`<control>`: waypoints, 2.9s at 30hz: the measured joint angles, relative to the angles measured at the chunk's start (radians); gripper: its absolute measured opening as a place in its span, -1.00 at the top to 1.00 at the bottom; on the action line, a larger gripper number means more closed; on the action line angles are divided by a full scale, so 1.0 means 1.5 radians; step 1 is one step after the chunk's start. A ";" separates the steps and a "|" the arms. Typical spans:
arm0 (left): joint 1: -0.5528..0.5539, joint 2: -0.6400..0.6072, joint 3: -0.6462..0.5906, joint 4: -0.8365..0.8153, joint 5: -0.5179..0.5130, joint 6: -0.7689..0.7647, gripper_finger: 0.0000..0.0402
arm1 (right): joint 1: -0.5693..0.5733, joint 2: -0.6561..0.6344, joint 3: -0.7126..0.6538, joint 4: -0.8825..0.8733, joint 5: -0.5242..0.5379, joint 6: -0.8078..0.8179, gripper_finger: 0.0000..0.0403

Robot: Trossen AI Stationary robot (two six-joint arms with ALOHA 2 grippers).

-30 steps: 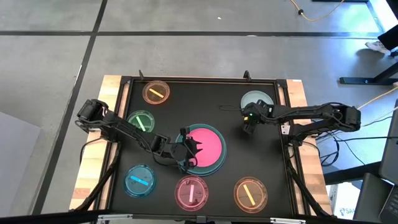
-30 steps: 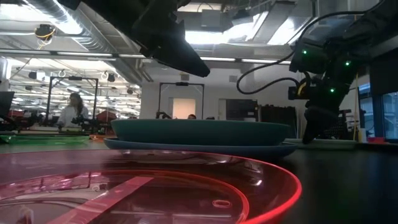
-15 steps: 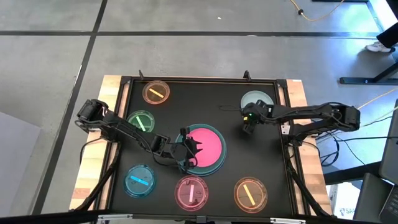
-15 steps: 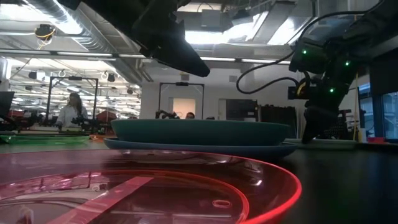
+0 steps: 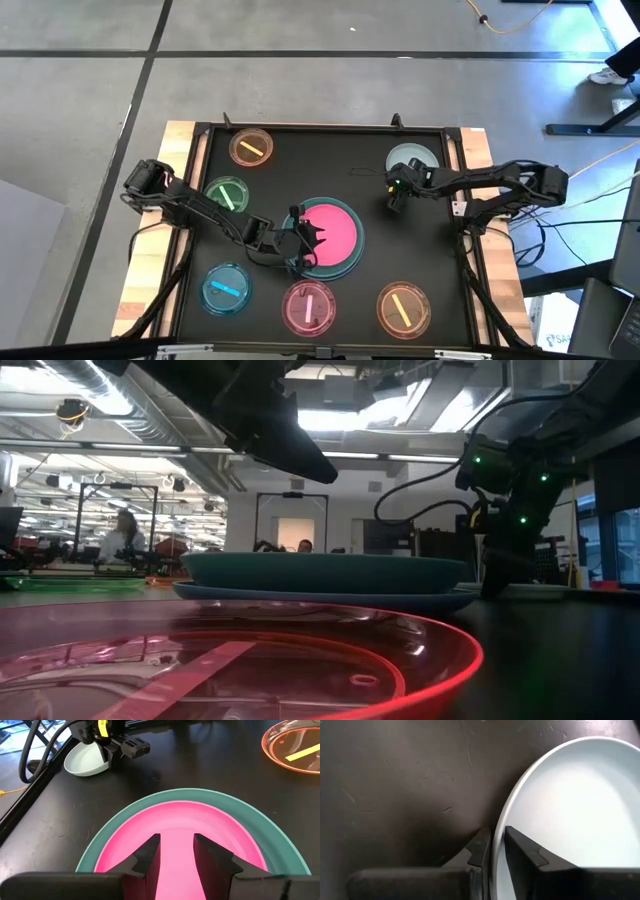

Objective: Stack plastic plates
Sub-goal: Stack the medium gray plate on the medium pink plate, then stack the small light green plate on the medium gray plate

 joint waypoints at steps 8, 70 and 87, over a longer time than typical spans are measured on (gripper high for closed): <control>0.000 0.000 0.000 0.000 0.000 0.000 0.45 | 0.000 0.001 0.000 0.001 -0.001 -0.012 0.71; -0.072 -0.062 0.001 -0.043 -0.208 0.018 0.45 | 0.462 0.178 0.166 0.337 -0.140 -0.202 0.99; -0.071 -0.062 0.000 -0.035 -0.207 0.018 0.45 | 0.471 0.051 0.226 0.097 -0.155 -0.157 0.19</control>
